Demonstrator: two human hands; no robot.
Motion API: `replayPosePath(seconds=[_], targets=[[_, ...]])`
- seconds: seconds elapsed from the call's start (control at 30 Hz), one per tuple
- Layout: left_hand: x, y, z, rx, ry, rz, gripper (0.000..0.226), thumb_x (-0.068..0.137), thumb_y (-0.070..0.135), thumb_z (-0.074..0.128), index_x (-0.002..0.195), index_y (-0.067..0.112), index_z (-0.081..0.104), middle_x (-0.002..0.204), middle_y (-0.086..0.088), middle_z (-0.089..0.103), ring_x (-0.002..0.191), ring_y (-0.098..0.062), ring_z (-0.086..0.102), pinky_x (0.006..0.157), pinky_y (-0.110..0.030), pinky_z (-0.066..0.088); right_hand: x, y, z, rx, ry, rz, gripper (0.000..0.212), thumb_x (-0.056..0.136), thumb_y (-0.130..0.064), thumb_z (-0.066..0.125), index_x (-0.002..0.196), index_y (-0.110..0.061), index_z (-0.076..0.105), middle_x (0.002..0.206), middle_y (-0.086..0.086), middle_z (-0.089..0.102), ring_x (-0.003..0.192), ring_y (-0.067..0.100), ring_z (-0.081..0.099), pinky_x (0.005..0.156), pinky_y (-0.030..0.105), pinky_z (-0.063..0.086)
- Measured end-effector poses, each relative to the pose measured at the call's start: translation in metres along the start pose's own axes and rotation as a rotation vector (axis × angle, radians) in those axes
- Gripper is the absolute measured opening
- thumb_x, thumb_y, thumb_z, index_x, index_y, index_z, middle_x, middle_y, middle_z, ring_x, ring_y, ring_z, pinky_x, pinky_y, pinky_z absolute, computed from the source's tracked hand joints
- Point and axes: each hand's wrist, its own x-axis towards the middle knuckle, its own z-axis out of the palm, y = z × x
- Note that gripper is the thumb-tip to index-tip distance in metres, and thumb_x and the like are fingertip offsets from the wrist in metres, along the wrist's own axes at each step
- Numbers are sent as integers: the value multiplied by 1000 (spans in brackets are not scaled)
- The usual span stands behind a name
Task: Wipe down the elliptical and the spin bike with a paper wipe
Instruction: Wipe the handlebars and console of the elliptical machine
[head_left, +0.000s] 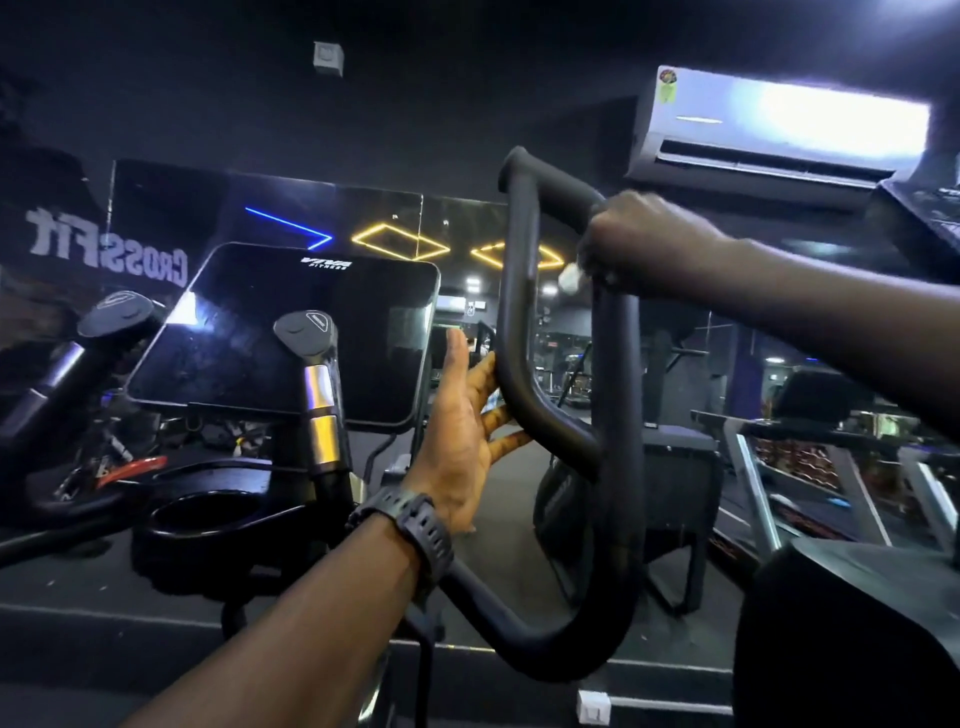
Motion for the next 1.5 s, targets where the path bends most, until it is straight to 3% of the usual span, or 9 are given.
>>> replayPosePath(seconds=[0.1, 0.23, 0.4, 0.57, 0.73, 0.87, 0.97, 1.17, 1.5], targets=[[-3, -1, 5, 15, 14, 10, 81, 89, 80, 19, 139, 27, 53, 136, 0, 60, 121, -20, 60, 98, -42, 50, -42, -27, 3, 41, -91, -109, 10, 77, -10, 69, 82, -18, 69, 87, 5, 61, 87, 27, 65, 66, 29, 48], [-5, 2, 10, 23, 35, -8, 86, 80, 85, 23, 139, 30, 53, 136, 0, 59, 124, -21, 58, 101, -44, 49, -66, -55, 10, 160, -248, -208, 16, 79, -11, 69, 70, -19, 58, 76, 0, 58, 74, 20, 63, 67, 35, 56], [-11, 2, 16, -21, 62, -17, 74, 92, 76, 19, 131, 29, 59, 131, 3, 62, 120, -18, 61, 100, -44, 50, -52, -41, 8, 189, 1, -51, 7, 84, -5, 60, 85, -8, 66, 90, 10, 60, 85, 30, 65, 69, 43, 56], [-16, -2, 19, -19, 66, -14, 78, 90, 79, 20, 138, 28, 53, 132, 4, 63, 121, -18, 60, 100, -43, 50, -95, -72, 14, 263, -173, -110, 8, 86, -16, 63, 80, -11, 64, 81, -1, 56, 74, 17, 61, 61, 27, 50], [-19, -2, 26, -45, 88, -21, 78, 90, 78, 20, 139, 27, 53, 130, -1, 65, 120, -20, 61, 99, -45, 50, -79, -71, 14, 268, -78, -19, 37, 85, -10, 58, 59, -19, 33, 69, -3, 41, 72, 24, 56, 57, 33, 44], [-22, 1, 28, -34, 96, -18, 77, 91, 78, 20, 135, 26, 56, 129, -1, 65, 120, -21, 61, 100, -44, 51, -106, -95, 14, 304, -81, 59, 5, 87, -12, 58, 85, -8, 59, 84, 5, 44, 76, 26, 55, 56, 32, 38], [-24, 1, 29, -27, 106, -18, 81, 89, 80, 21, 142, 25, 50, 136, -1, 59, 123, -22, 59, 102, -46, 49, -122, -92, 15, 304, -50, 127, 5, 87, -13, 60, 86, -8, 62, 79, 1, 40, 65, 22, 43, 52, 31, 33], [-26, 2, 37, 6, 125, 2, 79, 91, 76, 20, 126, 20, 62, 121, -9, 69, 108, -22, 69, 83, -35, 58, -119, -97, 32, 355, 96, 173, 10, 87, -13, 59, 90, -5, 63, 82, 6, 45, 78, 29, 58, 55, 32, 34], [-28, -7, 43, -34, 217, 13, 78, 91, 77, 19, 130, 24, 60, 129, -10, 63, 119, -26, 60, 93, -38, 52, -152, -82, 54, 483, 254, 98, 6, 83, -4, 64, 89, -4, 65, 81, 10, 53, 70, 29, 56, 55, 30, 40]])
